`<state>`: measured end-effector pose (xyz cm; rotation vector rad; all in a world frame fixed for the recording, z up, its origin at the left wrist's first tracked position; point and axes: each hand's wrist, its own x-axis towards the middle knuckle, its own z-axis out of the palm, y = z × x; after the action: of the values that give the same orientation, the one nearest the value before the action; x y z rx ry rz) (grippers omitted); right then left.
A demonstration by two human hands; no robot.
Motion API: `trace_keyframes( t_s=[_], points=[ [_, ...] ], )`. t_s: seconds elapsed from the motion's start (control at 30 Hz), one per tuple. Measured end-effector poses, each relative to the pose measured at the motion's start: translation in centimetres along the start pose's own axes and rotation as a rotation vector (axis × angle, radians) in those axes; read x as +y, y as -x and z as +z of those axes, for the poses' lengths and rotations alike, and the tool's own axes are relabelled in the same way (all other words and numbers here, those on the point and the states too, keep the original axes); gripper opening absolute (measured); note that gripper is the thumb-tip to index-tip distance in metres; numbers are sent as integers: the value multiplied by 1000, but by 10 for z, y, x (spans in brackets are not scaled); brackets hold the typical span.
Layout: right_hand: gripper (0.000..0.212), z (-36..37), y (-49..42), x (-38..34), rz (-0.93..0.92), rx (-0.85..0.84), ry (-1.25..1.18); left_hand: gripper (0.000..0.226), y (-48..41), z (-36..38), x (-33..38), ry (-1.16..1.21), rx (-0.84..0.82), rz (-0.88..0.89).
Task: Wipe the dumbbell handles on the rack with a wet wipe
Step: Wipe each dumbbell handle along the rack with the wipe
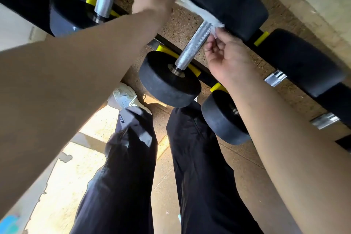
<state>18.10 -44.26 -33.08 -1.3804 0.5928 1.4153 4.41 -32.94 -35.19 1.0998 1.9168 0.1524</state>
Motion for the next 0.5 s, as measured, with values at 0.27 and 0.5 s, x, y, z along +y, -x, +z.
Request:
trace_keyframes(
  t_s=[0.27,0.5],
  points=[
    [9,-30,-9,-4,-7,54,168,24,10,13,-8,-300,-184,170],
    [12,-48,-14,2,-15,48,472,23,24,-13,-31,-596,-325,367]
  ],
)
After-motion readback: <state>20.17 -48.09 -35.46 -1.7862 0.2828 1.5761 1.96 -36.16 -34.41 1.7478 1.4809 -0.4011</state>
